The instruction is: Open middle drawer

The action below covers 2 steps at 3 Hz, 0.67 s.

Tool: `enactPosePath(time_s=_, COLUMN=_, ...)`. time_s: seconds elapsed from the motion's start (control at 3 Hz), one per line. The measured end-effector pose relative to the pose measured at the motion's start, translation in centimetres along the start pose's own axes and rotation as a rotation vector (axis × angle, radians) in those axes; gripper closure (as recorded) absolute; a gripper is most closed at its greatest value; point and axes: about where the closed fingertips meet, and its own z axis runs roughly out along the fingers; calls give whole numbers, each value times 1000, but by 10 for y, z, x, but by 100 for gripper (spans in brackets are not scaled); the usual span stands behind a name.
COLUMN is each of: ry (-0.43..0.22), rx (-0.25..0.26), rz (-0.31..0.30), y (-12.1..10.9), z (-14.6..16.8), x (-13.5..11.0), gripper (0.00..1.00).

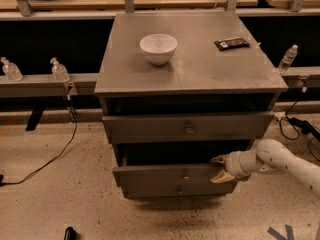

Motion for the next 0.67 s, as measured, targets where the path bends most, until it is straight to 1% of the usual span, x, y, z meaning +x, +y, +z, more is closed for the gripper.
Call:
enactPosePath(time_s=0.33, ry=0, rx=0, rz=0, y=0, z=0, x=0, gripper=18)
enactPosePath(time_s=0.67, ry=-56, rx=-100, rz=-34, y=55, z=-45, x=-29, gripper=1)
